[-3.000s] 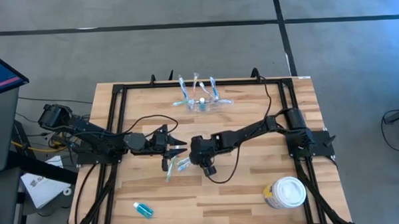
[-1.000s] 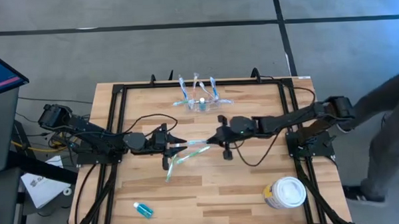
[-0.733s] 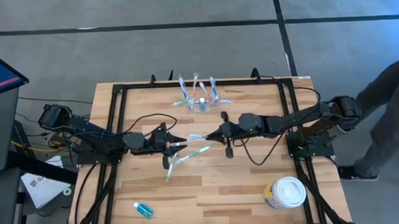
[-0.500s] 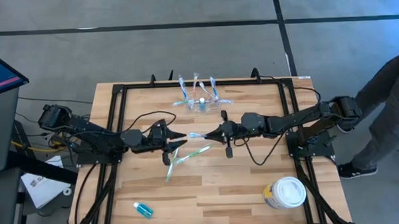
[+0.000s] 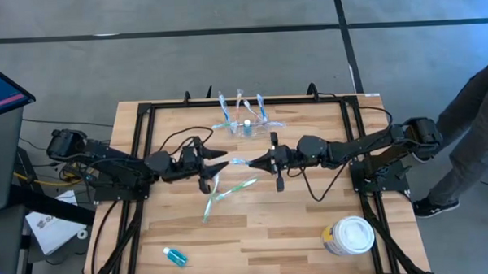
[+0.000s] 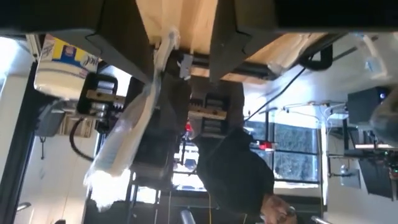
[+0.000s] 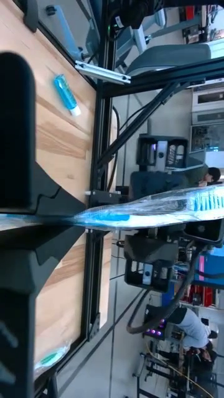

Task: Pick & Place toothbrushing station
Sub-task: Put the blue toothbrush into the transparent organizer

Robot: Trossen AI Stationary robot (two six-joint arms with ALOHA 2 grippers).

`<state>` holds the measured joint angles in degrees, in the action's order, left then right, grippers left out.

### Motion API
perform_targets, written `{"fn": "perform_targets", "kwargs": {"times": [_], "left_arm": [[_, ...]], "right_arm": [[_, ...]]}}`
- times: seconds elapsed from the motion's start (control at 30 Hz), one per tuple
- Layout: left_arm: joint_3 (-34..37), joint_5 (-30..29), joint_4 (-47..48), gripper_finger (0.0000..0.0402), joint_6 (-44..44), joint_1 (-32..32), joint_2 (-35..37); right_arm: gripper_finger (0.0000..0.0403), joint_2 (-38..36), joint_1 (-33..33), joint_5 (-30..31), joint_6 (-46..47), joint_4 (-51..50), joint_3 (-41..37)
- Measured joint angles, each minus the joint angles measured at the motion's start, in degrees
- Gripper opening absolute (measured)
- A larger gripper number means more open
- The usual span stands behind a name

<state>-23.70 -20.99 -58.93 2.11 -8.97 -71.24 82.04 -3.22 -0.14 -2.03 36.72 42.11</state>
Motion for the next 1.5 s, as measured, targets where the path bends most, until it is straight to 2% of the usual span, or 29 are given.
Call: {"fn": "perform_targets", "kwargs": {"times": [0.27,0.57,0.77,0.93,1.5], "left_arm": [[-4.3,0.0,-1.1,0.0205,-1.2,0.0,-6.4],[-7.6,0.0,-3.5,0.0223,-3.5,0.5,-11.0],[-7.8,0.4,-6.3,0.0219,-5.2,0.5,-11.0],[-7.8,3.5,-6.9,0.0208,-5.1,0.8,-11.0],[-8.6,3.8,-10.2,0.017,-4.9,0.8,-12.6]], "right_arm": [[0.0003,0.0,0.0,0.0,0.1,0.3,0.0],[0.0004,0.0,-0.2,-0.2,0.1,0.2,0.0],[0.0004,0.0,-0.1,-0.5,0.1,0.2,0.0],[0.0004,0.0,-0.1,-0.5,0.1,0.2,0.0],[0.0006,0.0,0.0,-0.5,-0.9,1.7,0.0]]}}
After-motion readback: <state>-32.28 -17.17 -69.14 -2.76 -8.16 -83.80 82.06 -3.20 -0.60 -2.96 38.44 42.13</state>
